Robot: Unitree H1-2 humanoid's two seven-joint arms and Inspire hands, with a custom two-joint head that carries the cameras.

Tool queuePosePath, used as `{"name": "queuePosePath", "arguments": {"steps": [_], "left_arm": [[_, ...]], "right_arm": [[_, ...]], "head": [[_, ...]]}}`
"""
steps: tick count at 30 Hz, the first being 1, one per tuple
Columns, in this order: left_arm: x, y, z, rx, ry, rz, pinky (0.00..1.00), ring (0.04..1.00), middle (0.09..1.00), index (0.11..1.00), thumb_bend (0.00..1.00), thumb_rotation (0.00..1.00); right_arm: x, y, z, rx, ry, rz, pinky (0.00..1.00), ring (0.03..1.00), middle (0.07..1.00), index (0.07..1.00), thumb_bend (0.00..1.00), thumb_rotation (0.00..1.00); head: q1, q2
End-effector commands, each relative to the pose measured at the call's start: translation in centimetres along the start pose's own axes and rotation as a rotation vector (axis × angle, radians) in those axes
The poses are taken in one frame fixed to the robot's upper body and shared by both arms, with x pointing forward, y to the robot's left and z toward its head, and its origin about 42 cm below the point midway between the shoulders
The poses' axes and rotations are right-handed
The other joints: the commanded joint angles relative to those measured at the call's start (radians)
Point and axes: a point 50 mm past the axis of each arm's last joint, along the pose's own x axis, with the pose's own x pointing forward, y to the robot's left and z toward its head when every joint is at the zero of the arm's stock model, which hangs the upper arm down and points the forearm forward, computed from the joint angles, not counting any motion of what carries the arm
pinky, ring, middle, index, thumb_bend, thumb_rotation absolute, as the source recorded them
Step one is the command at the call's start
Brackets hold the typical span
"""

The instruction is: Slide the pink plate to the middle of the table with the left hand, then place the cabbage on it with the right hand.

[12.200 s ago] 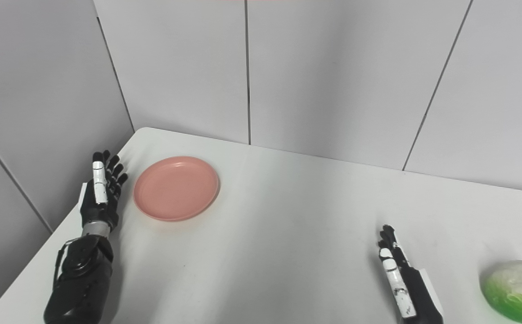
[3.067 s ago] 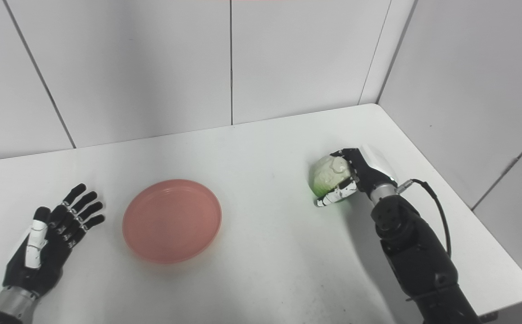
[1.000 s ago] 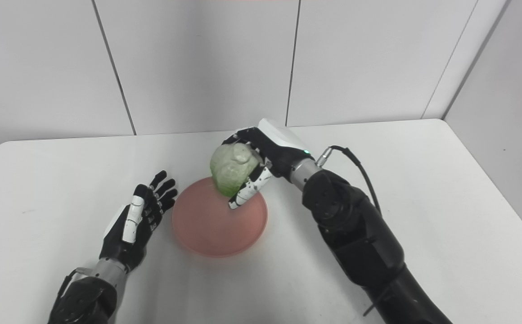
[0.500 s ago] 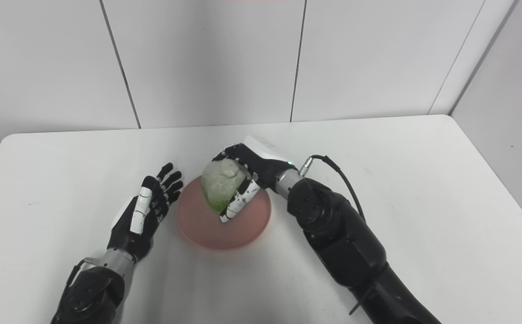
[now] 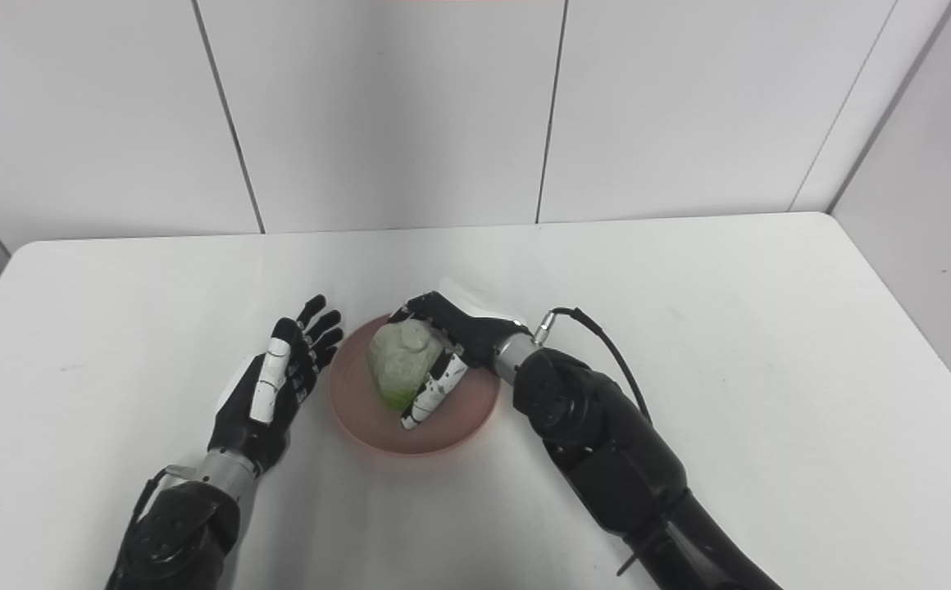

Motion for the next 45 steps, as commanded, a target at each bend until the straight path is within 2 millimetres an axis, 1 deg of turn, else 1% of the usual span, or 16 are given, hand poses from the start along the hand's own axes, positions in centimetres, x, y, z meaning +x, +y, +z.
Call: {"name": "queuePosePath", "arguments": {"steps": [1, 8, 14, 16, 17, 18, 19, 22, 23, 24, 27, 29, 37, 43, 44, 45], "left_arm": [[-0.1, -1.5, -2.1, -0.012, 0.137, -0.042, 0.97, 0.949, 0.951, 0.950, 0.83, 1.00], [0.0, -1.6, -2.1, -0.017, 0.140, -0.044, 0.96, 0.954, 0.956, 0.955, 0.85, 1.00], [-0.1, -1.7, -1.9, -0.022, 0.135, -0.042, 0.95, 0.956, 0.962, 0.953, 0.83, 1.00], [-0.1, -1.7, -1.9, -0.027, 0.137, -0.041, 0.95, 0.961, 0.969, 0.957, 0.84, 0.99], [-0.1, -1.7, -1.9, -0.029, 0.138, -0.042, 0.95, 0.962, 0.971, 0.959, 0.84, 0.99], [0.0, -1.7, -1.9, -0.031, 0.139, -0.043, 0.95, 0.965, 0.971, 0.959, 0.83, 0.99], [0.0, -1.7, -1.9, -0.032, 0.139, -0.043, 0.95, 0.966, 0.972, 0.960, 0.84, 0.99], [0.0, -1.7, -2.0, -0.031, 0.138, -0.042, 0.94, 0.967, 0.972, 0.962, 0.85, 0.98], [0.0, -1.6, -2.0, -0.029, 0.137, -0.044, 0.94, 0.967, 0.973, 0.962, 0.85, 0.98], [0.0, -1.6, -2.0, -0.028, 0.137, -0.046, 0.95, 0.969, 0.972, 0.965, 0.84, 0.99], [0.0, -1.6, -1.9, -0.022, 0.142, -0.047, 0.96, 0.973, 0.972, 0.969, 0.84, 1.00], [0.0, -1.6, -1.9, -0.024, 0.141, -0.042, 0.96, 0.972, 0.971, 0.970, 0.83, 1.00], [0.0, -1.4, -2.1, -0.017, 0.140, -0.047, 0.97, 0.959, 0.966, 0.960, 0.83, 1.00], [0.0, -1.3, -2.1, -0.011, 0.136, -0.049, 0.97, 0.957, 0.961, 0.958, 0.83, 1.00], [0.0, -1.3, -2.1, -0.010, 0.135, -0.052, 0.98, 0.960, 0.963, 0.959, 0.83, 1.00], [0.0, -1.3, -2.1, -0.011, 0.132, -0.054, 0.98, 0.961, 0.963, 0.960, 0.83, 1.00]], "right_arm": [[0.6, 0.0, 0.5, -0.013, -0.025, -0.011, 0.39, 0.450, 0.492, 0.480, 0.53, 0.00], [1.1, 0.7, 0.2, -0.009, -0.013, -0.035, 0.37, 0.435, 0.478, 0.488, 0.53, 0.00], [0.6, 0.6, 0.5, -0.025, -0.030, -0.048, 0.45, 0.504, 0.471, 0.516, 0.53, 0.00], [0.5, 0.5, 0.7, -0.040, -0.038, -0.046, 0.49, 0.576, 0.604, 0.499, 0.52, 0.11], [0.4, 0.4, 0.8, -0.061, -0.044, -0.040, 0.50, 0.590, 0.625, 0.497, 0.52, 0.12], [0.3, 0.4, 0.9, -0.075, -0.048, -0.035, 0.55, 0.646, 0.691, 0.616, 0.69, 0.13], [0.1, 0.2, 1.0, -0.089, -0.050, -0.019, 0.57, 0.685, 0.738, 0.701, 0.80, 0.14], [-0.3, -0.2, 1.5, -0.116, -0.055, 0.018, 0.57, 0.718, 0.795, 0.814, 0.87, 0.20], [-0.5, -0.3, 1.7, -0.135, -0.058, 0.036, 0.56, 0.719, 0.802, 0.828, 0.88, 0.20], [-0.7, -0.4, 1.8, -0.149, -0.059, 0.049, 0.59, 0.750, 0.830, 0.864, 0.89, 0.22], [-1.2, -0.5, 1.8, -0.190, -0.069, 0.078, 0.65, 0.809, 0.879, 0.911, 0.91, 0.25], [-1.5, -0.4, 1.8, -0.224, -0.079, 0.087, 0.68, 0.834, 0.895, 0.917, 0.92, 0.27], [-2.5, -0.8, 1.6, -0.299, -0.055, 0.126, 0.82, 0.904, 0.944, 0.936, 0.96, 0.27], [-3.1, -1.6, 2.2, -0.305, -0.042, 0.128, 0.85, 0.922, 0.965, 0.944, 0.95, 0.26], [-3.3, -1.9, 2.4, -0.310, -0.043, 0.116, 0.80, 0.923, 0.969, 0.947, 0.96, 0.27], [-3.4, -2.2, 2.5, -0.313, -0.047, 0.102, 0.79, 0.924, 0.970, 0.947, 0.96, 0.27]], "head": [[0.003, 0.001], [0.008, 0.000], [0.010, 0.001], [0.010, 0.002], [0.009, 0.002], [0.009, 0.002], [0.009, 0.002], [0.009, 0.002], [0.009, 0.001], [0.009, 0.001], [0.010, 0.001], [0.010, 0.002], [0.007, 0.000], [0.004, 0.000], [0.004, 0.000], [0.004, 0.000]]}}
